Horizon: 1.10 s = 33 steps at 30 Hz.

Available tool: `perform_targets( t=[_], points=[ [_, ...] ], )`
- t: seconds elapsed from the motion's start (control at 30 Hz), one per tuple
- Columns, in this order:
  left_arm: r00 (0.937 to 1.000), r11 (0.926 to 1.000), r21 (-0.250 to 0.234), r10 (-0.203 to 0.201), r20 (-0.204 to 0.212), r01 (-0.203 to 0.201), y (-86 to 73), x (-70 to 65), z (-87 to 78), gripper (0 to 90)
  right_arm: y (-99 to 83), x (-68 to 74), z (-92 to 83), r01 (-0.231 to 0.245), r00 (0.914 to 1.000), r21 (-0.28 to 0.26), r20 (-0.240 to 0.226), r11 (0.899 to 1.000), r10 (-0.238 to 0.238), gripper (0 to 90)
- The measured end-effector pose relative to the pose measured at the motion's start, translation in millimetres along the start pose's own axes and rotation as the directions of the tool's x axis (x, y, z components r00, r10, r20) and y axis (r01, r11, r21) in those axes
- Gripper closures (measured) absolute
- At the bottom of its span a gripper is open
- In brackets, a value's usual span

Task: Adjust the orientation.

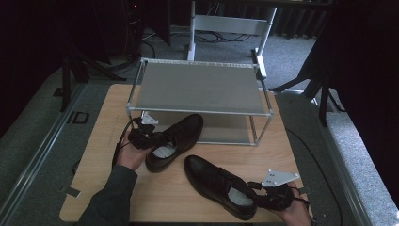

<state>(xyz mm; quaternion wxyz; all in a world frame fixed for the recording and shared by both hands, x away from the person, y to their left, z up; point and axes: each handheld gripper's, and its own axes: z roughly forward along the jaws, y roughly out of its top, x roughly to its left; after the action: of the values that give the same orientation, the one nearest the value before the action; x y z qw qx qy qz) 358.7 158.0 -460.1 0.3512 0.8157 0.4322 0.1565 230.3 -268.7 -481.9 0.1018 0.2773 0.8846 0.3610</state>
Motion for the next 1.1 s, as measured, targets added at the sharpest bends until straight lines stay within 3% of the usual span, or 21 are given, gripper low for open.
perform_targets(
  t=[0.13, 0.27, 0.43, 0.6, 0.83, 1.1],
  points=[
    [0.9997, 0.9996, -0.019, -0.023, 0.007, 0.023, 10.3, -7.4, -11.1, 85.4, 0.4, 0.6, 2.6, 0.003, 0.9999, 0.005, -0.011, 1.0, -0.003, 63.7],
    [0.9945, 0.9953, -0.052, -0.077, 0.07, 0.081, 18.1, -16.4, -18.3, 85.3, 0.9, 0.6, 2.2, -0.001, 0.9999, -0.001, -0.014, 1.0, 0.0, 62.7],
    [0.9886, 0.9934, -0.08, -0.072, 0.132, 0.083, 29.7, -39.0, -27.0, 85.2, 1.9, 0.7, -3.2, -0.004, 1.0, -0.025, -0.003, 1.0, 0.004, 62.1],
    [0.977, 0.9916, -0.086, -0.077, 0.199, 0.096, 37.6, -60.6, -29.0, 85.1, 7.5, -0.4, -13.7, -0.019, 0.9995, -0.072, 0.024, 0.997, 0.02, 60.0],
    [0.9589, 0.9909, -0.073, -0.09, 0.269, 0.113, 55.0, -86.1, -16.0, 85.0, 22.0, -7.9, -24.1, -0.061, 0.9954, -0.149, 0.064, 0.987, 0.071, 57.3],
    [0.9467, 0.9836, -0.058, -0.147, 0.286, 0.171, 73.6, -110.1, 10.7, 84.5, 38.3, -15.0, -32.7, -0.096, 0.9864, -0.22, 0.109, 0.971, 0.123, 55.8]
  ],
)
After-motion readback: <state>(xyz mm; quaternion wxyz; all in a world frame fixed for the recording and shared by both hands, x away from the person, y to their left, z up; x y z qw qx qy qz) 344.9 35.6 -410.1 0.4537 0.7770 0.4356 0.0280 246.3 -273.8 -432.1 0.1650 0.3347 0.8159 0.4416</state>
